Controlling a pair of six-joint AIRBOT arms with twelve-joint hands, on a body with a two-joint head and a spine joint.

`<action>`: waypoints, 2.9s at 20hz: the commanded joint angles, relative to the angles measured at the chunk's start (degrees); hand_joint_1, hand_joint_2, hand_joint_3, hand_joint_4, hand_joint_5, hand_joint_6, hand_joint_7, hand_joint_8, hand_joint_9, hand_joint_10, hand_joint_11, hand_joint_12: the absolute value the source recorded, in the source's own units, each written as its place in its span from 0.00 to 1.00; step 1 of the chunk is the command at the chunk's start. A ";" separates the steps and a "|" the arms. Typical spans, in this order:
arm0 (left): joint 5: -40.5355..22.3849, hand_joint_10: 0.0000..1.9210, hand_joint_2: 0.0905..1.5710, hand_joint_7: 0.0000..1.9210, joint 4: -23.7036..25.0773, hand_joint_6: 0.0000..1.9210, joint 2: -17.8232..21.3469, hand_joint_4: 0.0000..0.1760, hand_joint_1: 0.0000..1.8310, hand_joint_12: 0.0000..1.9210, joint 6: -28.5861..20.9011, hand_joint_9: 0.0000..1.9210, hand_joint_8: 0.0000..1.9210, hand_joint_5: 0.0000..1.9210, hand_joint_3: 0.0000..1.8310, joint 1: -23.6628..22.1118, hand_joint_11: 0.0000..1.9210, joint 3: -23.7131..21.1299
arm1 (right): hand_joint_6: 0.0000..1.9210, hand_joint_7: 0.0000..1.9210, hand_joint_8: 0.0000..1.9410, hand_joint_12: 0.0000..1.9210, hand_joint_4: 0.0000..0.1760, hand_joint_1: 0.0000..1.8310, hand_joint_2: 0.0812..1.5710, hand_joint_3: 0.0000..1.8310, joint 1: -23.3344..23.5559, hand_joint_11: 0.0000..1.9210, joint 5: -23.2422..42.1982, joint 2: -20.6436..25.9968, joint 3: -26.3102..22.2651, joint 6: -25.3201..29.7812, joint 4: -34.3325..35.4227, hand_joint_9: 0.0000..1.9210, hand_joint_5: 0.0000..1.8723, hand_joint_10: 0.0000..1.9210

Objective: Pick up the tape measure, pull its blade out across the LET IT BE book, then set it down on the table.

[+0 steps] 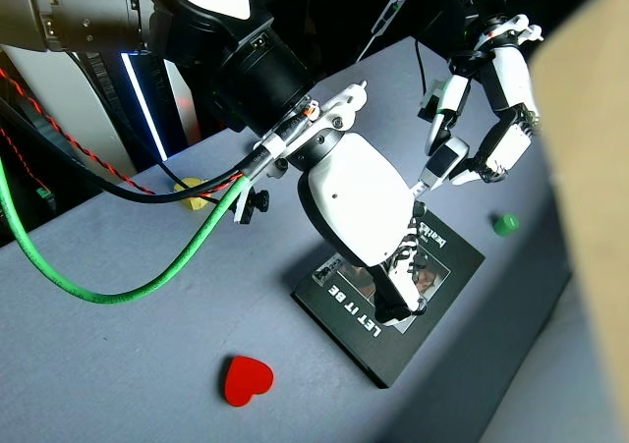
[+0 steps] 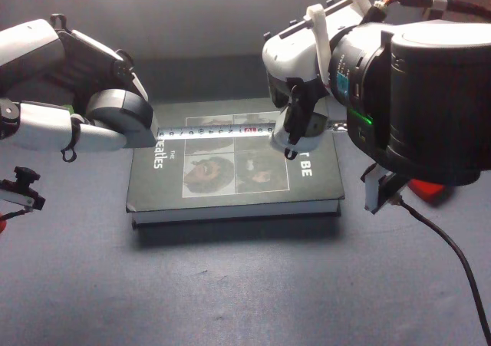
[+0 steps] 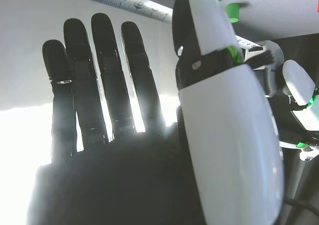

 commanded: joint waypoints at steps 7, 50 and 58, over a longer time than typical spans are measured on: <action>-7.54 0.64 0.68 0.54 -1.72 0.37 -0.02 0.00 0.76 0.51 -0.71 0.50 0.47 0.52 0.00 -0.32 0.51 0.31 | 0.63 0.52 0.53 0.70 0.00 0.65 0.72 0.00 0.55 0.35 0.61 0.36 -0.26 -0.20 -4.78 0.48 0.43 0.37; -8.00 0.64 0.68 0.55 -1.64 0.39 0.00 0.00 0.76 0.52 -0.71 0.50 0.46 0.51 0.00 -0.34 0.52 0.52 | 0.63 0.53 0.52 0.70 0.00 0.66 0.72 0.00 -3.40 0.35 11.63 16.32 0.56 -10.03 -0.01 0.46 0.43 0.39; -8.07 0.64 0.68 0.55 -1.56 0.38 0.04 0.00 0.76 0.52 -0.69 0.50 0.46 0.51 0.00 -0.32 0.52 0.48 | 0.66 0.52 0.53 0.70 0.00 0.66 0.73 0.00 -3.69 0.35 13.26 18.16 1.57 -10.85 -1.68 0.47 0.40 0.38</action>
